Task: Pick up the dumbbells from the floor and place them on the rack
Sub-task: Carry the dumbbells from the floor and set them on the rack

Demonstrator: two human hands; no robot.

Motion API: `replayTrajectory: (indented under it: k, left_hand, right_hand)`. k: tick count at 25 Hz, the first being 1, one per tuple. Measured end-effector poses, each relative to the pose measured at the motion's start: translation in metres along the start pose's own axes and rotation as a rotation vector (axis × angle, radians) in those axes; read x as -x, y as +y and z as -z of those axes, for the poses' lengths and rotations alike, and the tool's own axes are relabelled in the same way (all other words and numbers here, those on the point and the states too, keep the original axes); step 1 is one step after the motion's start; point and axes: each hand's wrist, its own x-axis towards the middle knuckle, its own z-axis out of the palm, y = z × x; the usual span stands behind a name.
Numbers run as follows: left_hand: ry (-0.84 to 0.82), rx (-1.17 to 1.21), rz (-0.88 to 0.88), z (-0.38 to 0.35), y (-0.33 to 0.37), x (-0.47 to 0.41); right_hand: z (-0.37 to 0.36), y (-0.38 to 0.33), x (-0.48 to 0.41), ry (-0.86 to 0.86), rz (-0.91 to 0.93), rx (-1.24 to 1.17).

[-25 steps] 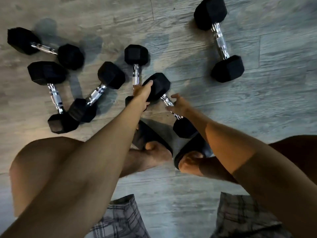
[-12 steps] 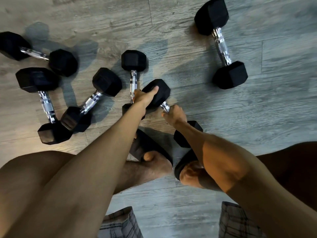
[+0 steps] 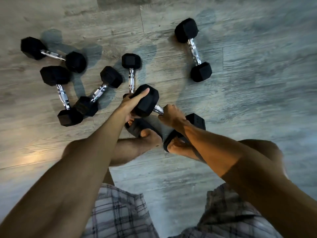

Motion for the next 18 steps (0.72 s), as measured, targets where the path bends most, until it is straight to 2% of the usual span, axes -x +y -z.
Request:
replayTrajectory:
  k: [5, 10, 15, 18]
  left_hand:
    - [-0.036, 0.011, 0.081, 0.013, 0.022, 0.181]
    - [-0.029, 0.078, 0.089, 0.023, 0.05, 0.314]
    - [-0.066, 0.105, 0.084, 0.039, 0.095, 0.379]
    - [-0.079, 0.147, 0.009, 0.044, 0.133, 0.401]
  right_hand:
    - [0.088, -0.047, 0.151, -0.032, 0.042, 0.114]
    - [0.177, -0.095, 0.261, -0.088, 0.045, 0.165]
    - [0.252, -0.131, 0.292, -0.185, 0.092, 0.18]
    - [0.295, -0.151, 0.289, -0.23, 0.092, 0.161]
